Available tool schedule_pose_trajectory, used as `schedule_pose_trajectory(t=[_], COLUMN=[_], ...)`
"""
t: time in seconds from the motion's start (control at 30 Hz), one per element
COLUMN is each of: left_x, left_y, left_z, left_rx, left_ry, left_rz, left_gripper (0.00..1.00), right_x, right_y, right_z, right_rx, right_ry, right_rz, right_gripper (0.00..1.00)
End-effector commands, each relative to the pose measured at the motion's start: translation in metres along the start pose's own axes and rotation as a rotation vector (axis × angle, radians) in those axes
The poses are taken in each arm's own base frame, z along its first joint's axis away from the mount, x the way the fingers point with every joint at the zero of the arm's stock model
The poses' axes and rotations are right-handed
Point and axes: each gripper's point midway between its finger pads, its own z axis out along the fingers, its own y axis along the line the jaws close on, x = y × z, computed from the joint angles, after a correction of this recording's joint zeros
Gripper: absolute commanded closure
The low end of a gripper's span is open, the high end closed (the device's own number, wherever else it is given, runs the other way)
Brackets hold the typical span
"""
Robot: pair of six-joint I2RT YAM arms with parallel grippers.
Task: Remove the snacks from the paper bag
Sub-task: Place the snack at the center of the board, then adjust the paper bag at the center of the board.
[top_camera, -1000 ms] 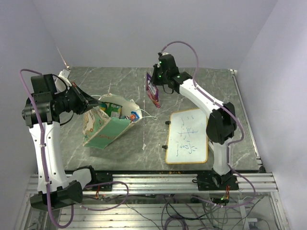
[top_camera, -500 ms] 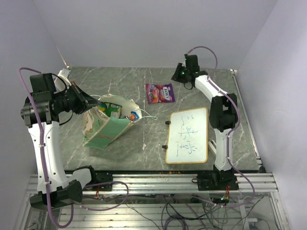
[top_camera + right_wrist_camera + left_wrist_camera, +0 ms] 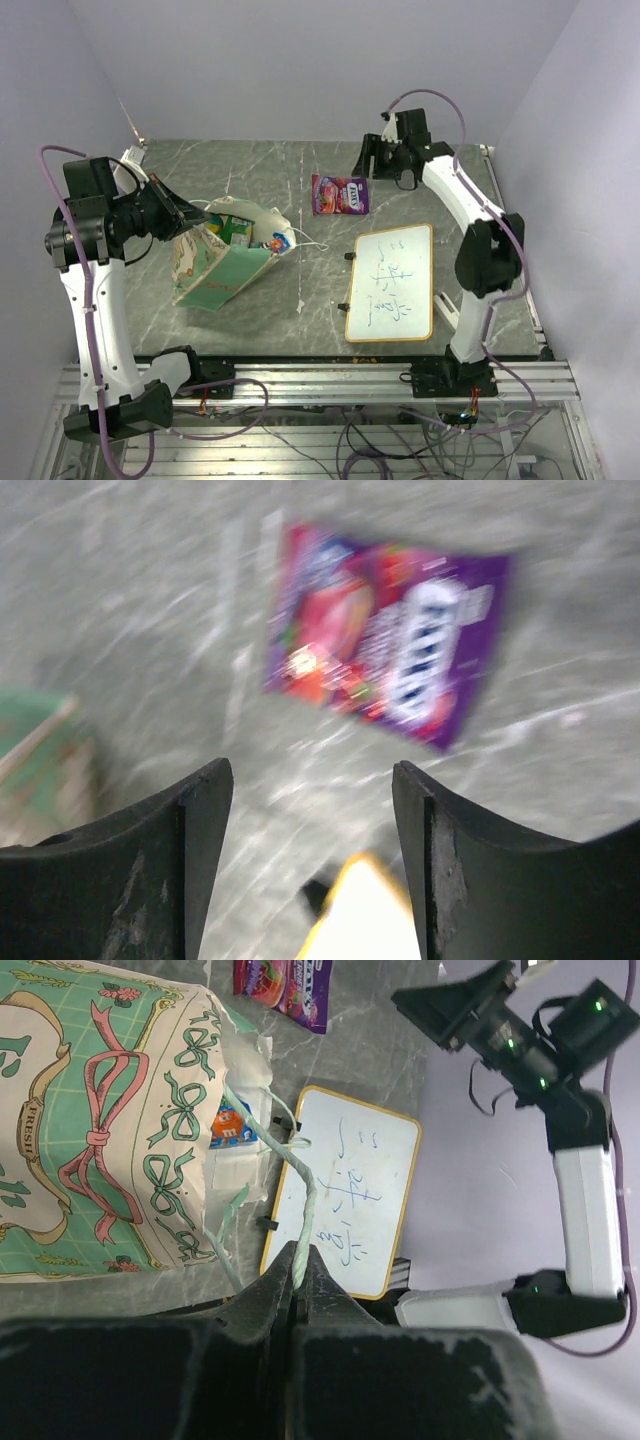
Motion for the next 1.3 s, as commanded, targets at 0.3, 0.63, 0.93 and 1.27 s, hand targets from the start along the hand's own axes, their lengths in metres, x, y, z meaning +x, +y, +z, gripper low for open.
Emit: schedule_pose_trajectory(t=[0.3,0.63,0.93,1.27], left_x=[0.0,-0.006,-0.044,-0.114], left_y=[-0.01,-0.019,-0.034,-0.034], left_z=[-0.004,-0.009,-0.018,-0.023], left_rx=[0.051,0.065,0.01,-0.104], left_ry=[-0.019,-0.031,-0.145,-0.353], left_rz=[0.013,0.032,-0.004,0.004], left_gripper=[0.93,0.93,0.93,0.93], right_x=[0.121,0.158,0.111,0.071], right_y=[0.197,0.222,0.269,0.329], right_z=[-0.05,-0.061,-0.116,-0.161], right_rx=[-0.715,-0.822,-0.882,-1.058], right_ry=[0.246,0.381,0.273,0.192], right_rz=[0.042,0.019,0.045,0.016], right_gripper=[0.32,0.63,0.98,1.0])
